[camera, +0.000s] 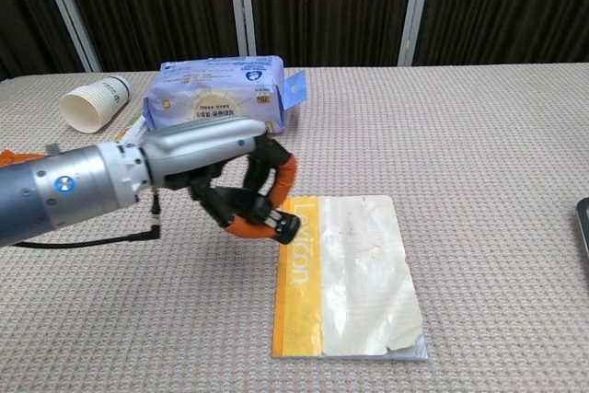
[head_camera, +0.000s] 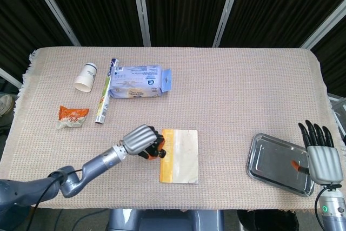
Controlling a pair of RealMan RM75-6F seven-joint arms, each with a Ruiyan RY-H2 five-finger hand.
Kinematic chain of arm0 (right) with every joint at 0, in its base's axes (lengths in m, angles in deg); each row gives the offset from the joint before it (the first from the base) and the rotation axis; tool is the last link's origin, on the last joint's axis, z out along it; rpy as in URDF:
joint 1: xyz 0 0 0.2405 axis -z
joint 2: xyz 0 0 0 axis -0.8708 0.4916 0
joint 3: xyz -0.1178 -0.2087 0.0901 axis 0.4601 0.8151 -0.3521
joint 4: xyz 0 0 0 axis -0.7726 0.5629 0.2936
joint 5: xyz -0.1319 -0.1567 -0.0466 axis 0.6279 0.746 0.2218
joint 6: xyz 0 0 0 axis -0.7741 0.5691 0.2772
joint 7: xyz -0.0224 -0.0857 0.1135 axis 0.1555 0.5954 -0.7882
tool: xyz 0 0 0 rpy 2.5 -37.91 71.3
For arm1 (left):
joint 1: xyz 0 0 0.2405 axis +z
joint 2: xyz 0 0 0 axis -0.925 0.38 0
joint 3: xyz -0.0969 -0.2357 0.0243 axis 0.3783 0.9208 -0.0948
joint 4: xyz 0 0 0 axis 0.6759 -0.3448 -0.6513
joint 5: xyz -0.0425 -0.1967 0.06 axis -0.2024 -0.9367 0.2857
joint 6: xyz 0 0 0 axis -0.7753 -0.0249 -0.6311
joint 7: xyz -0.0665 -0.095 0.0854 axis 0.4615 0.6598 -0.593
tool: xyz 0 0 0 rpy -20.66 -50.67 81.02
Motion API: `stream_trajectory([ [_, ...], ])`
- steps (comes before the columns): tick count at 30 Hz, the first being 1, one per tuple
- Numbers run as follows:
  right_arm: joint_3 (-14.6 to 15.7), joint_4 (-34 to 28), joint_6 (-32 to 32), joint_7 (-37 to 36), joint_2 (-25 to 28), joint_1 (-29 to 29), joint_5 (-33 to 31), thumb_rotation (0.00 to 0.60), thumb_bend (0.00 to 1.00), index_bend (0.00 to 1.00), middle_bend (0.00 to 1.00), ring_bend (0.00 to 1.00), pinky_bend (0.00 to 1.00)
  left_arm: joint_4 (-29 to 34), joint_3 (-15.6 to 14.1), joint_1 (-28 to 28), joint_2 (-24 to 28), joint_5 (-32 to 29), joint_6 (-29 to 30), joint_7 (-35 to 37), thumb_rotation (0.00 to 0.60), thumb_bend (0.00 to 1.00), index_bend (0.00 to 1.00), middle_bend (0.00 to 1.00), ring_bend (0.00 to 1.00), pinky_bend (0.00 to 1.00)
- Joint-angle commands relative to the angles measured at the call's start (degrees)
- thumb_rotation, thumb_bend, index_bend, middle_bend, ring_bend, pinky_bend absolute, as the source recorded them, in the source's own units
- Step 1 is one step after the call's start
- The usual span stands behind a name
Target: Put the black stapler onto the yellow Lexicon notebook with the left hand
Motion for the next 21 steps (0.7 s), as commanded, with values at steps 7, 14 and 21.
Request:
stream_trajectory([
  [7, 0.1, 0.0, 2.0, -2.0, 1.2, 1.3, 0.4, 0.6, 0.0, 0.0, 0.0, 0.0, 0.0, 2.5, 5.4, -8.0, -5.9, -2.9, -8.2, -4.6, 0.6, 0.46, 0.64, 0.57, 0.59, 0.53],
  [14, -0.9, 1.0, 4.7, -3.2, 1.5, 2.6, -0.3, 0.6, 0.0, 0.0, 0.0, 0.0, 0.0, 1.5, 5.9, -11.1, -8.0, -4.5, -11.9, -7.6, 0.6, 0.45, 0.63, 0.57, 0.58, 0.53],
  [21, -0.7, 1.3, 5.7, -3.5, 1.6, 2.9, 1.0, 0.6, 0.0, 0.0, 0.0, 0.0, 0.0, -1.5, 4.3, -11.9, -9.8, -5.9, -14.2, -6.6, 0.6, 0.44, 0.6, 0.55, 0.57, 0.53],
])
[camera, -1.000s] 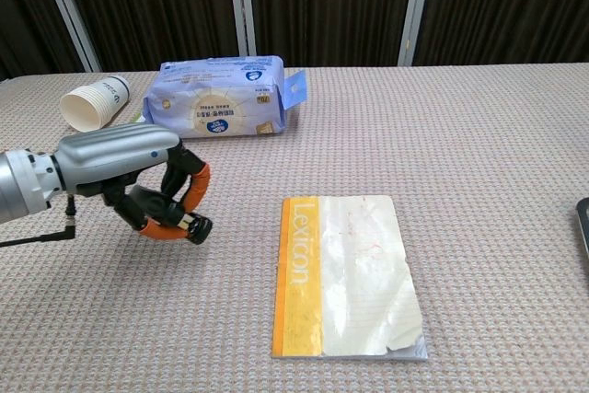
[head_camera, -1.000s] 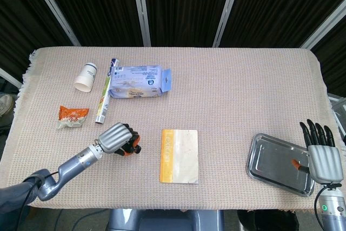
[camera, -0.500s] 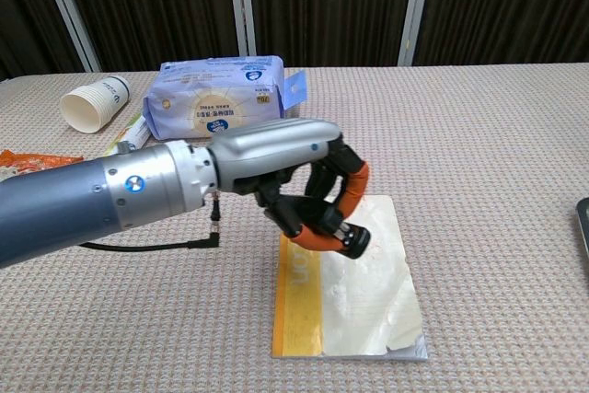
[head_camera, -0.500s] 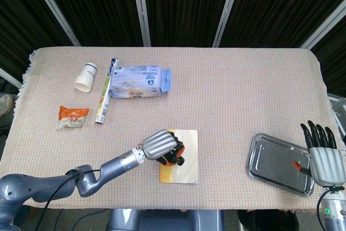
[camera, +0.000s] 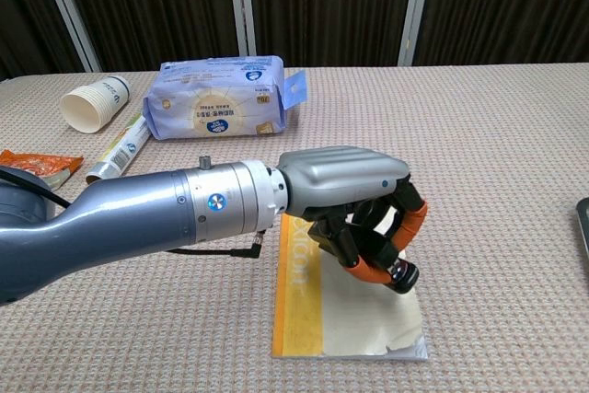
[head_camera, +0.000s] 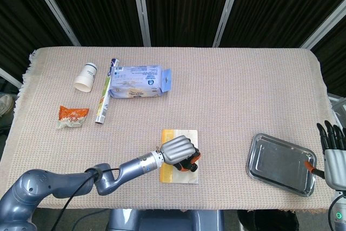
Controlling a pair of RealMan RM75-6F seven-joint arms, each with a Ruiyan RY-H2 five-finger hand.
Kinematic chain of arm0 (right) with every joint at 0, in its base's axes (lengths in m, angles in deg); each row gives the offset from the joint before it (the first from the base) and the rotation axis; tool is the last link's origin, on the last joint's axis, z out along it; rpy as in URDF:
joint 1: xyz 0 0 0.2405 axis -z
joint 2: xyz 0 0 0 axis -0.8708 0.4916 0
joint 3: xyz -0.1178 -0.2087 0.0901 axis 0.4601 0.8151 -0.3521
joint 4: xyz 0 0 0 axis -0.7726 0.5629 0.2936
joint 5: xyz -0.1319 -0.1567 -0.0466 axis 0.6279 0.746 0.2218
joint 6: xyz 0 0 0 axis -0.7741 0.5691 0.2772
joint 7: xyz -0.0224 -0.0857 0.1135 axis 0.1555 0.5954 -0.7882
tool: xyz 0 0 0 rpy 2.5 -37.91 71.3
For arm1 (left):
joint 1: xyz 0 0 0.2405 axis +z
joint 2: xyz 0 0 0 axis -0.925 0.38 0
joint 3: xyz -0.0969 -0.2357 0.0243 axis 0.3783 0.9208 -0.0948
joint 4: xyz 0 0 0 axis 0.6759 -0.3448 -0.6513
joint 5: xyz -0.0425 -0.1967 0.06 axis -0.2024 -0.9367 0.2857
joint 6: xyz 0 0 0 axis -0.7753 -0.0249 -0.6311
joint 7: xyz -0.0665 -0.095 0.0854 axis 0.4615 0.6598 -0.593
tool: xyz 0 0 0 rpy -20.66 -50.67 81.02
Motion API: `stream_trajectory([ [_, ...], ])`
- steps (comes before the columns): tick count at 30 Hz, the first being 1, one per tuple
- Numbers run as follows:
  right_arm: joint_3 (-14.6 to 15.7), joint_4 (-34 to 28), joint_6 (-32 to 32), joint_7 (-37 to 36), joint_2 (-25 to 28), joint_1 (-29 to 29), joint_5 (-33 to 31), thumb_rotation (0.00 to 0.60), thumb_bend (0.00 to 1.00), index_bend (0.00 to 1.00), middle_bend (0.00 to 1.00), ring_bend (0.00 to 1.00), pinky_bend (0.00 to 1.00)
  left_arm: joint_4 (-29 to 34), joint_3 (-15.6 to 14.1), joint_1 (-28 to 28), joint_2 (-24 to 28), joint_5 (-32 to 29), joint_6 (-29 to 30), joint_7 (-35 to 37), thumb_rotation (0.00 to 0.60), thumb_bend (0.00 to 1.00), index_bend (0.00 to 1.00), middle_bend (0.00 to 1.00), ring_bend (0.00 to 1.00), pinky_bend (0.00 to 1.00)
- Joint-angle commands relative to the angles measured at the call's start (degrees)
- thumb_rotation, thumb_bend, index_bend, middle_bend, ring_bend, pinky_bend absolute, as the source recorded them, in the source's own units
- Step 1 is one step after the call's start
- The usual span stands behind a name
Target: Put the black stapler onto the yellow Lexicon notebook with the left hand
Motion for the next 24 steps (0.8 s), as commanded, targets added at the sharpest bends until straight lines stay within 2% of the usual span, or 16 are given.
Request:
stream_trajectory([
  [1, -0.1, 0.1, 0.6, -0.2, -0.1, 0.2, 0.4, 0.6, 0.0, 0.0, 0.0, 0.0, 0.0, -1.1, -0.7, -0.4, -0.8, -0.8, -1.0, 1.0, 0.6, 0.43, 0.6, 0.55, 0.57, 0.53],
  [4, -0.2, 0.3, 0.4, -0.4, -0.1, 0.1, 0.2, 0.6, 0.0, 0.0, 0.0, 0.0, 0.0, -1.2, -1.1, -0.6, -0.6, -0.6, -0.8, 0.6, 0.6, 0.41, 0.57, 0.52, 0.55, 0.52],
  [6, -0.2, 0.4, 0.0, -0.3, -0.2, 0.0, 0.1, 0.6, 0.0, 0.0, 0.0, 0.0, 0.0, -1.0, -1.2, -0.6, -0.4, -0.9, -1.0, 0.1, 0.6, 0.39, 0.51, 0.48, 0.52, 0.49],
  [13, -0.2, 0.3, 0.1, 0.9, -0.6, 0.0, 0.2, 0.6, 0.0, 0.0, 0.0, 0.0, 0.0, -1.4, -0.7, -0.6, -1.0, -2.9, -1.3, -2.0, 0.6, 0.26, 0.17, 0.21, 0.24, 0.39],
  [17, -0.3, 0.4, -0.6, 1.3, -0.8, -0.2, -0.3, 0.6, 0.0, 0.0, 0.0, 0.0, 0.0, -1.2, -0.6, -0.3, -0.6, -3.4, -0.8, -2.6, 0.6, 0.19, 0.04, 0.11, 0.15, 0.35],
  [20, -0.2, 0.3, -0.9, 1.7, -0.9, -0.4, -0.3, 0.6, 0.0, 0.0, 0.0, 0.0, 0.0, -0.9, -0.5, -0.1, -0.1, -4.0, -0.6, -3.3, 0.6, 0.16, 0.0, 0.03, 0.09, 0.3],
  [24, -0.2, 0.3, -1.1, 2.0, -1.0, -0.4, -0.4, 0.6, 0.0, 0.0, 0.0, 0.0, 0.0, 0.4, -0.1, 0.8, 1.4, -4.6, 0.9, -4.1, 0.6, 0.11, 0.0, 0.0, 0.01, 0.24],
])
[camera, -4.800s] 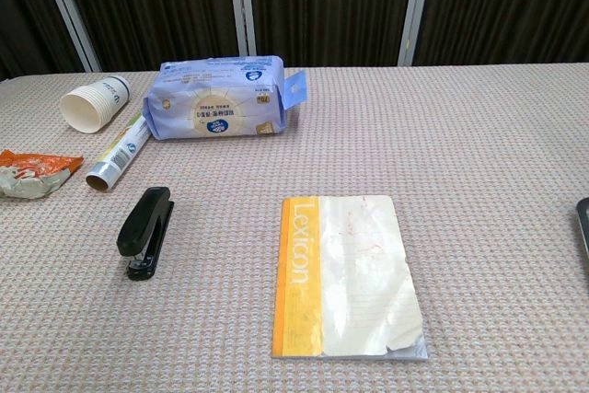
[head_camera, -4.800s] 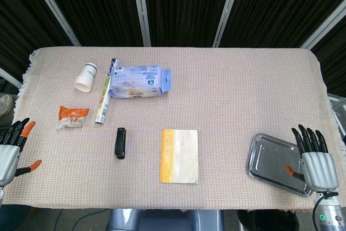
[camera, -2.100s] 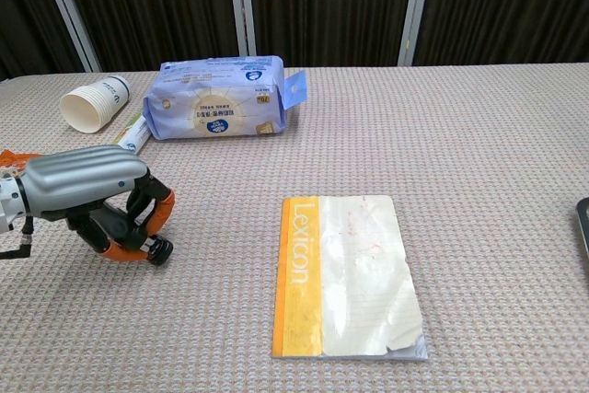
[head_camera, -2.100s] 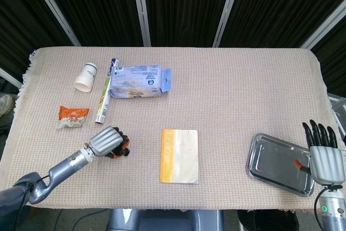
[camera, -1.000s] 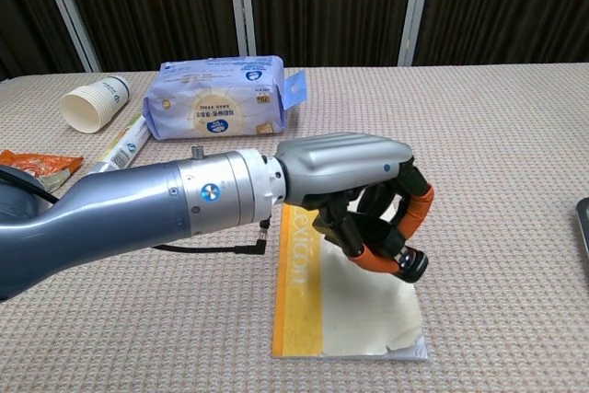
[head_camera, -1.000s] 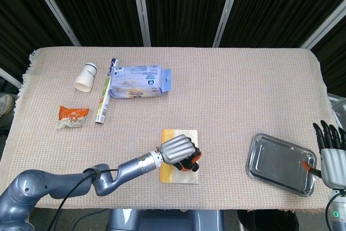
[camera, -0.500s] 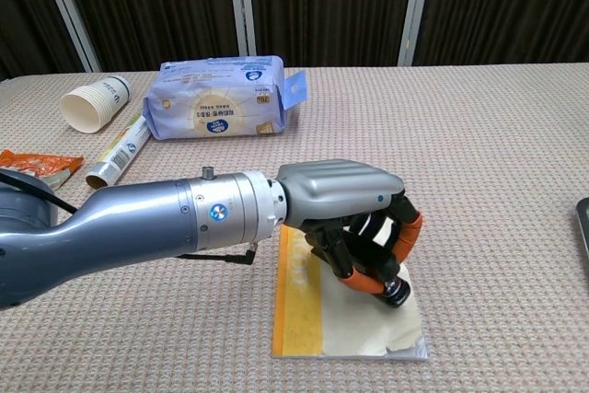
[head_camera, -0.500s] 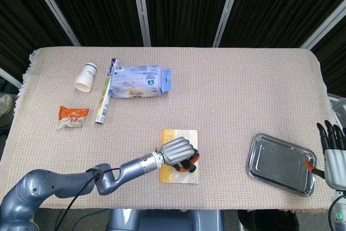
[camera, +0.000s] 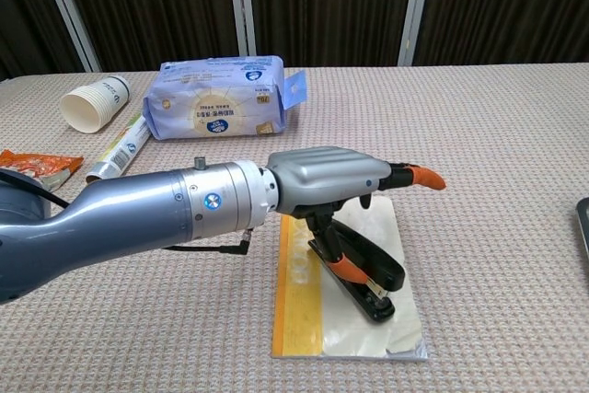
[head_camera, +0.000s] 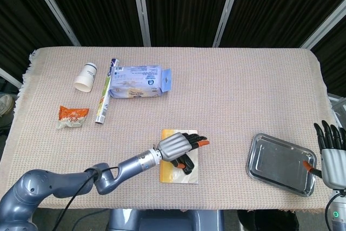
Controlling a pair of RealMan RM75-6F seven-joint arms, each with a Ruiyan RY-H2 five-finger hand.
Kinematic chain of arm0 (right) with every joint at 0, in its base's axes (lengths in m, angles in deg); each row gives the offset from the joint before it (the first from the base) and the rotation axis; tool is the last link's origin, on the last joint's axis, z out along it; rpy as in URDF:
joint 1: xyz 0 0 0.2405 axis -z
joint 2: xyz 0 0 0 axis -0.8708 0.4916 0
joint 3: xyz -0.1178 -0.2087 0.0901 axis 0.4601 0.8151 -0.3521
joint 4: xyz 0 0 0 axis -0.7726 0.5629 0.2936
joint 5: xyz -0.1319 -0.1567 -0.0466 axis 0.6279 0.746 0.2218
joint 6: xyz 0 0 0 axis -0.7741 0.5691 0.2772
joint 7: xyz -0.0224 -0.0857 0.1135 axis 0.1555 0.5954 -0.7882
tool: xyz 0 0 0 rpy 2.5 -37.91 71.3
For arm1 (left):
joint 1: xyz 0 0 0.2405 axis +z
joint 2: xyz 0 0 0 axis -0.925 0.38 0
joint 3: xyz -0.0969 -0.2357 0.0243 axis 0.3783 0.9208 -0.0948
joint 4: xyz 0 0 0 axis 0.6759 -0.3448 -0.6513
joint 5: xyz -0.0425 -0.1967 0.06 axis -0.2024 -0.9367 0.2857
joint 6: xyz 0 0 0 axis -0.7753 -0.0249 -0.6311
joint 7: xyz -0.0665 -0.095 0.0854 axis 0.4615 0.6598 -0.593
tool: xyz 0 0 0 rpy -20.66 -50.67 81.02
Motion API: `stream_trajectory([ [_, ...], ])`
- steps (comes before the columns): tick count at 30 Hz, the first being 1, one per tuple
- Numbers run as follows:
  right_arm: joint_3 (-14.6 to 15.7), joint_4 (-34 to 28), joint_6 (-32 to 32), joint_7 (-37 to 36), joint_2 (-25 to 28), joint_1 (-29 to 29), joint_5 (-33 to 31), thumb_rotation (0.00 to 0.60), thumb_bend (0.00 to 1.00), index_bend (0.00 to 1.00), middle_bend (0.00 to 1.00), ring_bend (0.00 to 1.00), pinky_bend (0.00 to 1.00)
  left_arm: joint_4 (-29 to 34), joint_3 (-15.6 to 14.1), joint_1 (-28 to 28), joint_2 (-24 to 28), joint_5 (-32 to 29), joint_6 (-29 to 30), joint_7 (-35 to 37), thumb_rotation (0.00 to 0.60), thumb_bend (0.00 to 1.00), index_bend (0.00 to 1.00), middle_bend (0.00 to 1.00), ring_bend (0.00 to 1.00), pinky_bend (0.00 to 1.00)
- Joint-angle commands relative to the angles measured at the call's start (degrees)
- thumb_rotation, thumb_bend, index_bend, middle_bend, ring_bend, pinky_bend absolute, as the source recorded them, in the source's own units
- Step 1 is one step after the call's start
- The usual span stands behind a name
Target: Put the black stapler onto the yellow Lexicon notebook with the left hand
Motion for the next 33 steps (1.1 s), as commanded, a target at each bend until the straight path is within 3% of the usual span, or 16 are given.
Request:
stream_trajectory([
  [1, 0.0, 0.0, -0.2, 0.2, -0.1, -0.1, 0.0, 0.6, 0.0, 0.0, 0.0, 0.0, 0.0, 1.5, 0.5, 1.1, 1.5, -0.5, 1.9, -0.4, 0.6, 0.1, 0.0, 0.0, 0.0, 0.23],
  [7, 0.1, -0.1, -0.3, 0.1, -0.1, -0.1, 0.2, 0.6, 0.0, 0.0, 0.0, 0.0, 0.0, 9.7, -0.5, 4.4, 9.5, -0.4, 5.8, 1.0, 0.6, 0.09, 0.0, 0.0, 0.0, 0.16],
  [11, 0.3, 0.2, -0.8, -1.1, 0.2, -0.3, 0.6, 0.6, 0.0, 0.0, 0.0, 0.0, 0.0, 20.3, -4.8, 11.9, 21.4, -5.2, 8.8, -5.8, 0.6, 0.08, 0.0, 0.0, 0.0, 0.14],
  [16, 0.4, 0.7, -3.2, -1.9, 0.4, -1.0, -0.5, 0.6, 0.0, 0.0, 0.0, 0.0, 0.0, 34.4, -11.4, 26.6, 32.9, -15.1, 22.0, -21.4, 0.6, 0.08, 0.0, 0.0, 0.0, 0.13],
  [20, 0.6, 0.1, -3.6, -2.1, 0.6, -1.4, 0.2, 0.6, 0.0, 0.0, 0.0, 0.0, 0.0, 41.8, -14.9, 36.4, 37.2, -16.6, 34.3, -25.7, 0.6, 0.08, 0.0, 0.0, 0.0, 0.13],
  [25, 1.1, -0.6, -4.4, -1.5, 0.4, -2.0, 1.1, 0.6, 0.0, 0.0, 0.0, 0.0, 0.0, 40.7, -17.5, 46.3, 37.8, -13.5, 47.3, -29.3, 0.6, 0.08, 0.0, 0.0, 0.0, 0.12],
  [33, 2.0, -1.8, -5.2, 0.4, -0.1, -2.7, 2.4, 0.6, 0.0, 0.0, 0.0, 0.0, 0.0, 36.9, -15.4, 49.5, 38.0, -8.8, 50.5, -29.0, 0.6, 0.08, 0.0, 0.0, 0.0, 0.11],
])
